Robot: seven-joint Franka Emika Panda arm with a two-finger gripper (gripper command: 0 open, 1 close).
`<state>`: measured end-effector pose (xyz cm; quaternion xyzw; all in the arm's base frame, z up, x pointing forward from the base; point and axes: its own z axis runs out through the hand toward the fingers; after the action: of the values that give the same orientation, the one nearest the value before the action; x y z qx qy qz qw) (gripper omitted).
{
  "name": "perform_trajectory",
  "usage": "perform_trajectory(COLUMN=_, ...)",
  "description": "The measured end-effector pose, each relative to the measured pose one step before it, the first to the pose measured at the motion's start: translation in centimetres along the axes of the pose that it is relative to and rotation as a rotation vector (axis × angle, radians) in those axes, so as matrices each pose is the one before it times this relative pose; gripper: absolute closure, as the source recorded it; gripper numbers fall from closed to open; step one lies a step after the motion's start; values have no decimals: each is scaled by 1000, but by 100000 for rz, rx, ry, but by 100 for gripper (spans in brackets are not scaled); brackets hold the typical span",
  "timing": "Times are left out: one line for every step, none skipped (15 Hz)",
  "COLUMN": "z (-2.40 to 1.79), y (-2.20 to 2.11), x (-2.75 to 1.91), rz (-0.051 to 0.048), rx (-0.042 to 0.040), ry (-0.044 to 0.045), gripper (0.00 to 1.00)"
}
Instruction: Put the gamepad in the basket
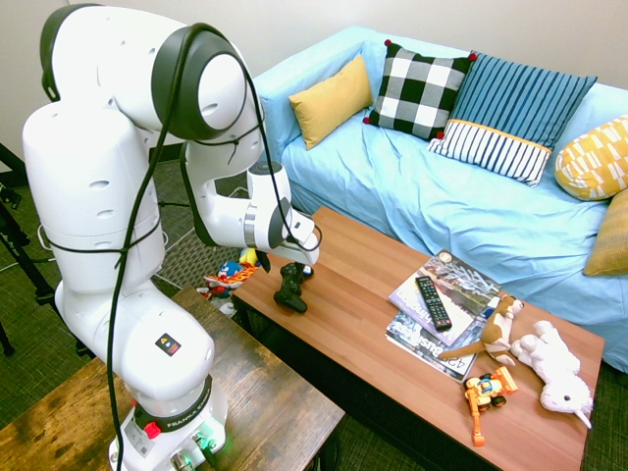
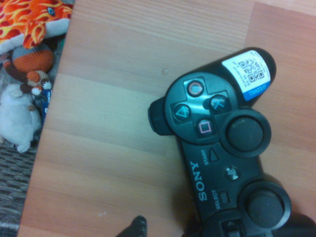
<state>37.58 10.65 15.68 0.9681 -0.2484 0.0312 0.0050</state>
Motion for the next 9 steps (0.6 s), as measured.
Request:
perform_trajectory(z=617, y=-75, x=222, rz=668, rx=256, ry=548, gripper=0)
perform_trajectory(z=607, y=-177, x=282, rz=635, rx=19, ry=482, gripper=0)
perform_trajectory(z=477, y=-213, x=309, rz=508, rx=-83, ry=596, gripper=0)
perform_trajectory(z=426, y=-198, x=350, rz=571, rx=-198, ry=566, gripper=0)
perform_trajectory(z=386, y=-165, x=295, rz=394, rx=-307, ry=365, gripper=0)
perform_trajectory(z=399, y=-85, x=141, rz=340, rx=-291, ry=74, gripper=0)
perform_trajectory(z=392, y=-44, x=51, rz=154, rx=87, ry=-126, gripper=0)
perform_trajectory(z=417, y=-4, x=3, rz=105, rx=235, ry=-279, gripper=0)
perform_trajectory(z=434, y=88, x=-24, rz=193, rx=152, ry=-348, gripper=0)
